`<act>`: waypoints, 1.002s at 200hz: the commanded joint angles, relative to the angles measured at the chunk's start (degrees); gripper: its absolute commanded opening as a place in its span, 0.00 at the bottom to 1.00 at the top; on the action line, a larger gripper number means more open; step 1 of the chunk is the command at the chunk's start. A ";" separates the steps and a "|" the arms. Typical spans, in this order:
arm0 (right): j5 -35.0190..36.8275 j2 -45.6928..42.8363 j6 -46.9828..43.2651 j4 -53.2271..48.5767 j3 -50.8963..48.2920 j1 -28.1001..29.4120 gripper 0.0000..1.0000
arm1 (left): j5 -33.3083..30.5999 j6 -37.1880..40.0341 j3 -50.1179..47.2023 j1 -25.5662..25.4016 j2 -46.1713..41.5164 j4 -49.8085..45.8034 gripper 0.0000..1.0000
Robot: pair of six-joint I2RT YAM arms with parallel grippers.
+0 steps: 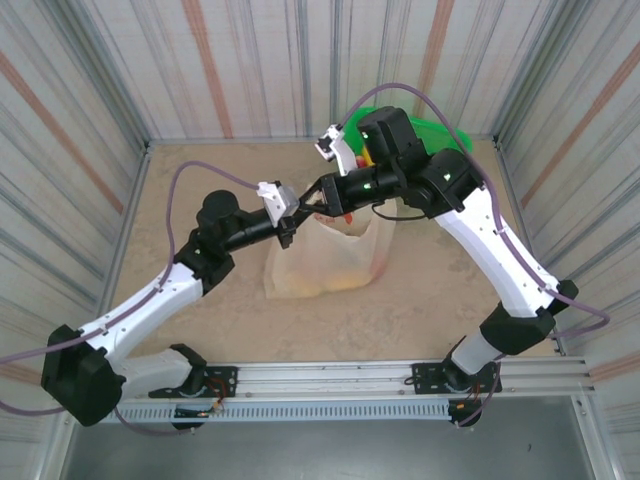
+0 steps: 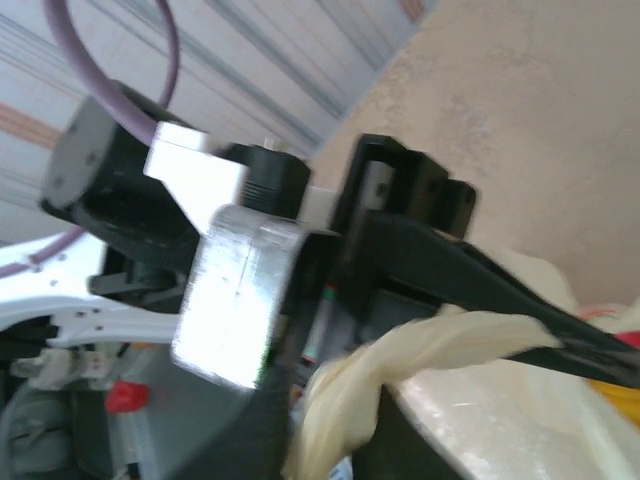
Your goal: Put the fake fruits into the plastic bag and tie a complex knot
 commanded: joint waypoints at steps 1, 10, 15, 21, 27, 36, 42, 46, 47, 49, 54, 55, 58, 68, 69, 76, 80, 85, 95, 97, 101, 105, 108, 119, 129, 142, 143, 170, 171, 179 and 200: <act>-1.15 -3.70 -8.43 1.32 -0.80 -1.30 0.36 | 0.11 -2.17 0.14 1.89 -2.08 0.05 0.00; 0.23 -6.66 -12.00 3.37 -3.63 -1.58 0.47 | -0.18 -2.49 -0.29 3.12 -3.04 -1.25 0.00; 0.90 -8.73 -13.49 5.50 -6.07 -1.74 0.50 | 0.10 -2.54 -0.64 4.00 -3.53 -1.91 0.00; 0.46 -11.51 -15.43 8.74 -9.20 -2.03 0.51 | 0.13 -2.66 -1.01 4.97 -4.01 -2.37 0.00; -0.78 -14.15 -18.91 11.28 -13.95 -2.23 0.51 | 0.14 -2.69 -1.18 5.80 -4.29 -3.32 0.00; 0.37 -17.93 -25.14 15.68 -18.81 -2.01 0.51 | 0.96 -2.29 -1.31 7.07 -4.40 -4.63 0.00; 2.09 -20.54 -28.25 18.66 -22.05 -2.24 0.54 | 2.00 -1.84 -1.55 7.80 -4.45 -4.98 0.00; 3.56 -22.06 -29.96 20.94 -24.21 -2.72 0.57 | 2.29 -1.45 -1.74 8.14 -4.38 -5.11 0.00; 3.91 -22.38 -30.34 21.70 -24.76 -2.91 0.58 | 2.33 -1.39 -1.80 8.15 -4.38 -5.14 0.00; 4.45 -23.12 -31.08 22.82 -25.68 -3.22 0.59 | 2.42 -1.27 -1.87 8.20 -4.39 -5.23 0.00; 5.36 -24.81 -33.08 25.61 -28.40 -4.35 0.63 | 2.52 -0.98 -2.09 8.37 -4.29 -5.34 0.00; 5.47 -25.07 -33.43 26.15 -28.88 -4.51 0.64 | 2.49 -0.89 -2.15 8.35 -4.25 -5.30 0.00; 5.72 -25.95 -34.17 28.06 -30.38 -5.37 0.66 | 2.46 -0.88 -2.33 8.44 -4.23 -5.20 0.00; 3.86 -28.29 -36.61 33.38 -34.81 -8.24 0.68 | 2.82 -0.87 -2.79 8.50 -3.96 -4.66 0.00; 3.35 -28.48 -36.96 33.72 -35.21 -8.53 0.68 | 2.86 -0.88 -2.86 8.50 -3.91 -4.61 0.00; 2.19 -29.37 -39.48 35.80 -37.83 -10.18 0.71 | 2.90 -1.06 -3.16 8.51 -3.70 -4.35 0.00; 1.87 -29.81 -40.45 36.99 -39.21 -11.00 0.72 | 2.90 -1.27 -3.33 8.51 -3.53 -4.03 0.00; 0.71 -30.19 -41.43 38.57 -41.11 -12.18 0.74 | 2.94 -1.63 -3.71 8.59 -3.48 -3.59 0.00; -3.40 -30.48 -42.12 42.03 -45.04 -15.05 0.78 | 2.98 -2.07 -4.54 8.70 -3.51 -2.25 0.00; -4.37 -30.47 -41.72 43.20 -45.78 -15.77 0.79 | 2.98 -2.15 -4.73 8.69 -3.51 -2.09 0.00; -6.69 -30.32 -40.59 45.50 -47.34 -17.22 0.80 | 2.90 -2.20 -5.03 8.69 -3.50 -1.86 0.00; -9.42 -29.82 -39.62 47.54 -48.69 -18.78 0.81 | 2.90 -2.20 -5.23 8.69 -3.51 -1.75 0.00; -11.20 -29.36 -39.30 48.69 -49.45 -19.85 0.82 | 2.78 -2.22 -5.29 8.68 -3.45 -1.62 0.00; -16.19 -26.50 -38.98 49.88 -50.40 -21.93 0.82 | 2.77 -2.35 -5.95 8.84 -3.46 -0.46 0.00; -21.04 -23.33 -39.55 49.20 -50.00 -23.28 0.83 | 2.89 -2.74 -6.02 9.07 -3.36 -0.01 0.00; -26.83 -18.95 -39.78 48.36 -48.61 -24.63 0.83 | 3.24 -3.04 -6.03 9.17 -3.24 -0.06 0.00; -27.16 -18.54 -39.73 48.33 -48.48 -24.72 0.83 | 3.24 -3.06 -6.06 9.15 -3.20 -0.02 0.00; -35.65 -12.02 -38.30 47.94 -45.39 -25.19 0.83 | 3.56 -3.06 -6.35 9.19 -3.54 0.09 0.00; -35.87 -11.82 -38.33 47.82 -45.20 -25.26 0.83 | 3.58 -3.03 -6.39 9.16 -3.61 0.10 0.00; -37.71 -10.65 -38.80 46.94 -44.14 -25.58 0.82 | 3.48 -2.73 -6.42 9.13 -3.64 -0.22 0.00; -42.27 -9.87 -38.56 49.75 -43.81 -27.44 0.82 | 3.64 -2.24 -6.33 9.12 -3.25 -0.59 0.00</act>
